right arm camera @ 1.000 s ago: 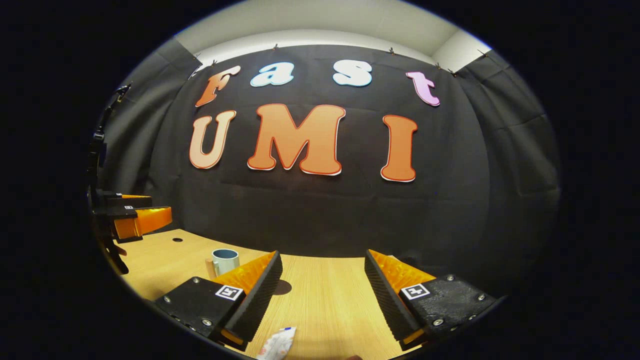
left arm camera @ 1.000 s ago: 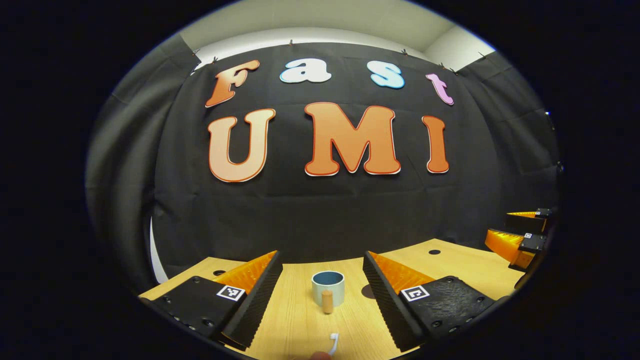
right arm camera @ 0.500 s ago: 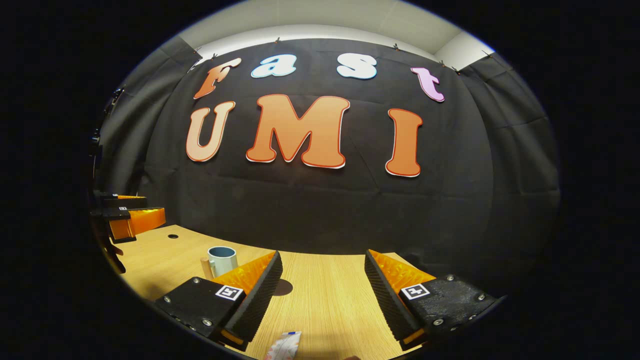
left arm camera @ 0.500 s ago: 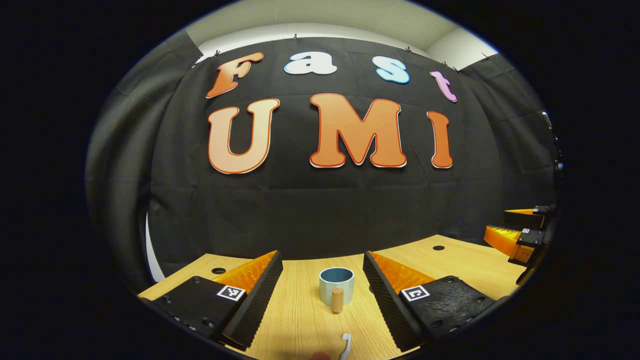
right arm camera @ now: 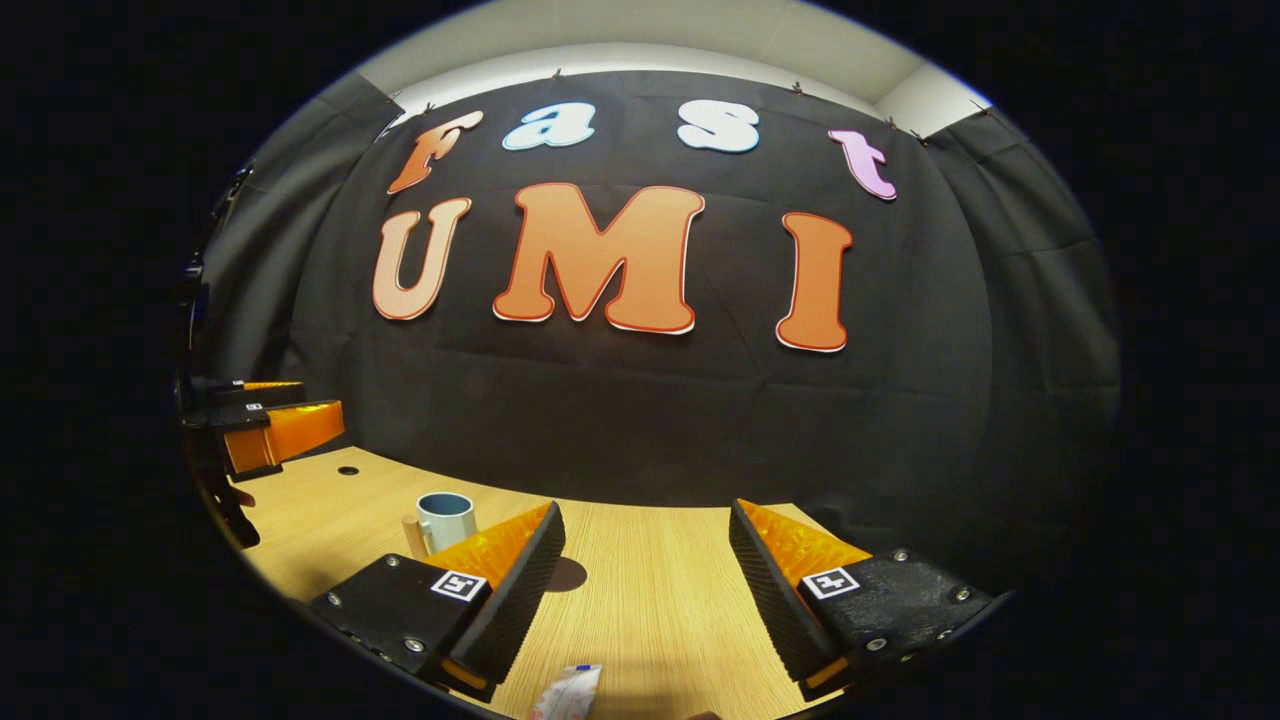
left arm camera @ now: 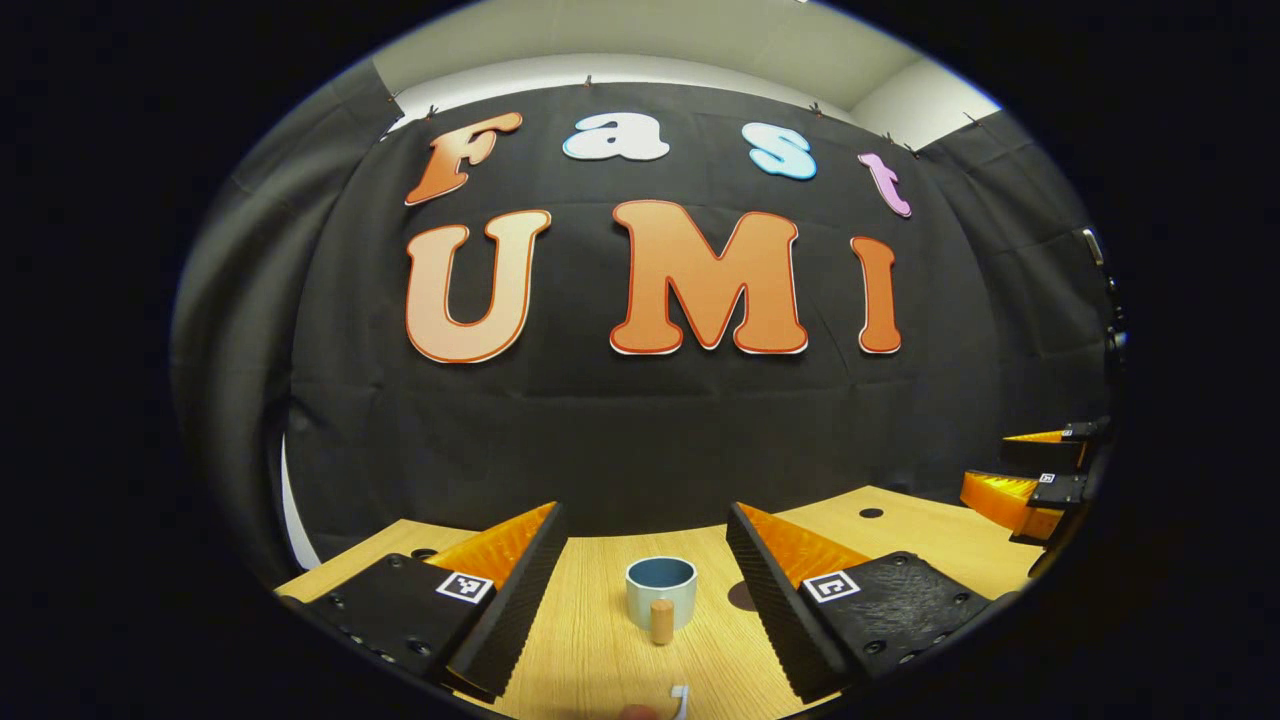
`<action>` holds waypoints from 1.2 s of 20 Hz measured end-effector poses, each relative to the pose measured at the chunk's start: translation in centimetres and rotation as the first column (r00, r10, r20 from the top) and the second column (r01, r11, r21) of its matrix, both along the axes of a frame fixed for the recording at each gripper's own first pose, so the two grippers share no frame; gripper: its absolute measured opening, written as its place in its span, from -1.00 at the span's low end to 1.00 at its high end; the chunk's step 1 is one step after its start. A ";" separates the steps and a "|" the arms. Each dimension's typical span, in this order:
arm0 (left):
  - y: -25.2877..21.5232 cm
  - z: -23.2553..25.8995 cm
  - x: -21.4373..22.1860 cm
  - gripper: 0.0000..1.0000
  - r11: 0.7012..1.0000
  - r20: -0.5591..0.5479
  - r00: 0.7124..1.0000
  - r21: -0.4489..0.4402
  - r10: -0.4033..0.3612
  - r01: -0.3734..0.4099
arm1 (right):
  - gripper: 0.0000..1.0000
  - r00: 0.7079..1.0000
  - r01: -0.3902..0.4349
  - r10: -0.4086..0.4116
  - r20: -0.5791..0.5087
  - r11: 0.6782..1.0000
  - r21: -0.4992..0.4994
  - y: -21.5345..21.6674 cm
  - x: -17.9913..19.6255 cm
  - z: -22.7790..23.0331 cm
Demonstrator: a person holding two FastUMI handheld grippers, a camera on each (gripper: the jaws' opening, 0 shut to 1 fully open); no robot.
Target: Put the toothbrush and toothpaste on the desktop into the cup, then pick up the cup and place it on the coaster on the desktop.
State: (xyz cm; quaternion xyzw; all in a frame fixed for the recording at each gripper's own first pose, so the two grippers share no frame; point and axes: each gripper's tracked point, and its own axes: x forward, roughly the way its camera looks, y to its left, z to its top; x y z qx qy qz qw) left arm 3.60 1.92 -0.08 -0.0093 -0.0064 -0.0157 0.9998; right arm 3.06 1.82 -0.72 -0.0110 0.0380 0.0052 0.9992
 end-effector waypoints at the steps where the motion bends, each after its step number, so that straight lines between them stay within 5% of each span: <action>1: -0.1 -0.1 0.0 0.93 1.000 -0.007 1.000 0.002 -0.003 0.003 | 0.98 1.000 -0.007 0.007 -0.004 1.000 -0.002 0.2 -0.1 -0.1; 11: -1.4 -5.3 -0.4 0.93 0.996 -0.183 0.980 -0.053 -0.077 0.068 | 0.98 0.991 -0.055 0.059 -0.118 0.998 0.033 1.8 -1.2 -3.4; 24: -1.8 -15.1 -2.0 0.96 0.994 -0.464 0.880 -0.028 -0.105 0.104 | 0.96 0.908 -0.103 0.131 -0.397 0.991 0.090 4.3 -4.0 -12.8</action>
